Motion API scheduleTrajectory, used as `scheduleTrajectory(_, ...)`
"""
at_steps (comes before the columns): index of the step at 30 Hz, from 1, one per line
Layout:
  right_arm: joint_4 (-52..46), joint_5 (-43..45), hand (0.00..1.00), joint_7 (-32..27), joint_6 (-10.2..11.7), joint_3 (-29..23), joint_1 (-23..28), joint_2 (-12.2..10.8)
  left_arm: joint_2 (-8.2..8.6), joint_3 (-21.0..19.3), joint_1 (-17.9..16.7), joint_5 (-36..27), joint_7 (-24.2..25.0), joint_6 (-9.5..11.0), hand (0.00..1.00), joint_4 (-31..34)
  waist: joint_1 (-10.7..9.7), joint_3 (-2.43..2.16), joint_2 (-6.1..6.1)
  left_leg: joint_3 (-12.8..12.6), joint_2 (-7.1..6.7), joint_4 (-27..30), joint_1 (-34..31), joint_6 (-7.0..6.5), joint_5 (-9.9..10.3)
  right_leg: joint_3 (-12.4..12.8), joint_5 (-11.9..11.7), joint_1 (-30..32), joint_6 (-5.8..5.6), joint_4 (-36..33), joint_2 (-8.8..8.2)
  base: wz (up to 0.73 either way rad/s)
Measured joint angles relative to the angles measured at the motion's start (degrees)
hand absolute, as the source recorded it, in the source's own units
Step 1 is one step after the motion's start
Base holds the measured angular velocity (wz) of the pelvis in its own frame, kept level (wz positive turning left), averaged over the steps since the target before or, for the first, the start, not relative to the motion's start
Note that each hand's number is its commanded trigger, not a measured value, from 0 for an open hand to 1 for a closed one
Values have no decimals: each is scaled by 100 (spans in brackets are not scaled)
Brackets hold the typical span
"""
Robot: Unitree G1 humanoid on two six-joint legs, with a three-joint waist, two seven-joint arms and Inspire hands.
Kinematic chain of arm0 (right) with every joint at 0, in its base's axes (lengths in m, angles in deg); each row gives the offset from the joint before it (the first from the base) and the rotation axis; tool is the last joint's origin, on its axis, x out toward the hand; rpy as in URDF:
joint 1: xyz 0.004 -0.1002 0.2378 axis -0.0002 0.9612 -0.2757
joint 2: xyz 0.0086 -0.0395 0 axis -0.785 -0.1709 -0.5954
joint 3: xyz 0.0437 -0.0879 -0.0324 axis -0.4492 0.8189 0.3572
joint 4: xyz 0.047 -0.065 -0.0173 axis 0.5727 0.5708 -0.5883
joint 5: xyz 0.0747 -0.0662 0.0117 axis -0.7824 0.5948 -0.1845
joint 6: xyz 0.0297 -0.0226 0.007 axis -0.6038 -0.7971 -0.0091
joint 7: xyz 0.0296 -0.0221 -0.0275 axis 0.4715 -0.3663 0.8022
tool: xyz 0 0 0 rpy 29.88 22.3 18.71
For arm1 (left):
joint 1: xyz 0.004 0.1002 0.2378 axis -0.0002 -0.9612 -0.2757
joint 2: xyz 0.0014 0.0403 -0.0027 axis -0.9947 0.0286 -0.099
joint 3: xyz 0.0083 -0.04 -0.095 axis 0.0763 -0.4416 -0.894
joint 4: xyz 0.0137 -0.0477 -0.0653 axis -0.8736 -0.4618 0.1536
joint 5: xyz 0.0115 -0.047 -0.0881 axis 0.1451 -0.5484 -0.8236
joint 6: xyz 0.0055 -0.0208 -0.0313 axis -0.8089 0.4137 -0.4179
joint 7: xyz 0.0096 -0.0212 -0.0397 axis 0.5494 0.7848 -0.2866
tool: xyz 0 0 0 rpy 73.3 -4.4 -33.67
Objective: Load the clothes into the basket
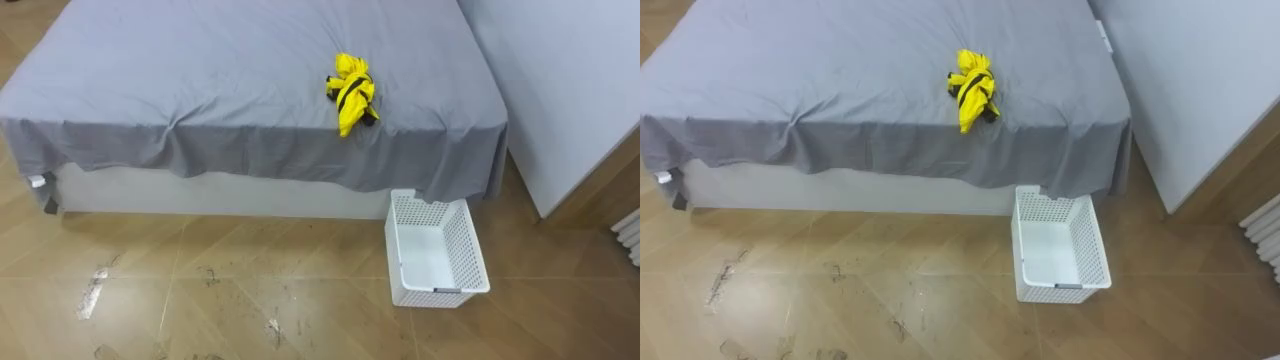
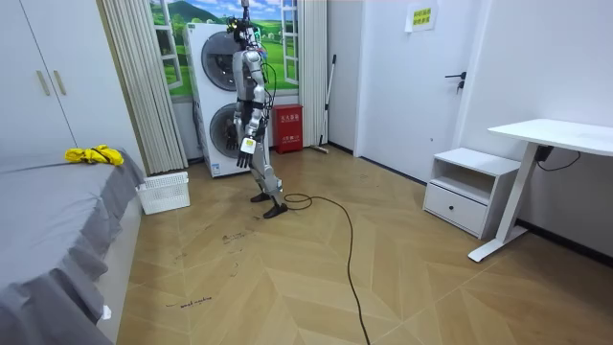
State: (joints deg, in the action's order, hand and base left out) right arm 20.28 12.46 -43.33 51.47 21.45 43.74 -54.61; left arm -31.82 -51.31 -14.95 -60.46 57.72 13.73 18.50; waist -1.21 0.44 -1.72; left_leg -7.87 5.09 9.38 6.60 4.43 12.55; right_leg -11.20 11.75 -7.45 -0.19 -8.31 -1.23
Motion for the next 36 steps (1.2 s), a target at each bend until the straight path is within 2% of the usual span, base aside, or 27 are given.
scheduleTrajectory(2,0,-7,0,5,0,-4,-1,-1,0,-1,4,-63,0,1,0,-2,-1,18,-13,-1,1,2,-2,0,0,4,1,11,-1,-27,-5,0)
scheduleTrajectory(7,1,-55,0,19,-4,0,0,-10,-1,-5,28,-133,2,3,0,-61,7,18,-31,-4,-16,18,-4,-11,-7,24,12,49,-13,-19,-23,0)
scheduleTrajectory(13,32,-300,0,103,-39,0,18,-10,5,-8,28,-330,36,-11,0,-95,9,0,-19,-4,-32,19,-12,-13,-8,7,10,46,-17,8,-37,0)
scheduleTrajectory(17,57,-442,0,137,-54,-9,23,-8,38,-10,28,-335,44,-18,0,-124,-2,-48,25,1,-30,14,6,-13,-8,-6,10,-1,-17,-14,-37,0)
scheduleTrajectory(22,81,-530,0,161,-60,-4,20,-11,53,-7,-19,-540,73,-20,0,-123,-10,-47,51,9,-24,66,15,-12,-7,-15,10,-23,-16,-29,-38,0)
scheduleTrajectory(23,84,-605,0,205,-68,-5,24,-9,49,-16,-32,-668,85,-21,0,-130,6,-19,55,1,-14,188,-29,-12,0,-15,10,-17,-16,-45,-41,0)
scheduleTrajectory(24,85,-622,0,218,-80,-9,22,-10,49,-30,-42,-721,91,-21,0,-129,11,-9,57,-6,1,295,-71,-15,24,-17,12,5,-14,-60,-37,-4)
scheduleTrajectory(27,105,-675,0,289,-128,-24,14,-10,50,-304,-7,-976,174,-11,0,-101,41,22,45,-5,152,1413,-619,-13,205,-11,150,137,79,-304,3,-4)
scheduleTrajectory(29,67,-825,0,304,-117,-39,70,-7,70,-426,-57,-1361,202,-5,0,38,69,32,80,1,378,2515,-1090,-20,207,59,338,157,202,-473,108,-10)
scheduleTrajectory(30,37,-896,0,306,-106,-46,111,-5,72,-449,-43,-1417,209,7,0,88,68,48,79,6,471,2800,-1237,-26,206,125,370,147,240,-502,138,-6)
scheduleTrajectory(31,17,-1066,0,303,-94,-46,144,18,76,-455,-55,-1597,257,74,0,116,95,49,95,41,556,3240,-1519,-183,222,193,504,144,363,-663,191,6)
scheduleTrajectory(32,27,-1223,0,287,-104,-38,158,52,81,-385,-43,-1785,274,114,0,148,87,52,86,41,368,3152,-1764,-318,306,245,590,165,408,-764,164,10)
scheduleTrajectory(33,28,-1304,0,271,-110,-34,169,84,89,-325,-41,-1898,275,145,0,181,89,51,88,18,236,3030,-1923,-346,321,255,622,174,407,-788,127,14)
scheduleTrajectory(34,34,-1340,0,249,-114,-40,175,146,104,-201,-78,-2132,276,215,0,299,107,51,87,0,-55,2550,-2219,-347,262,270,693,188,352,-812,42,-7)
scheduleTrajectory(35,39,-1331,0,254,-122,-43,173,196,111,-177,-86,-2239,276,281,0,355,177,32,58,-11,-302,1781,-2435,-312,41,319,769,169,310,-847,-35,-19)
scheduleTrajectory(36,41,-1316,0,253,-123,-38,173,213,112,-180,-86,-2255,277,315,0,364,195,36,64,-12,-369,1381,-2523,-300,-112,316,809,156,279,-845,-64,-38)
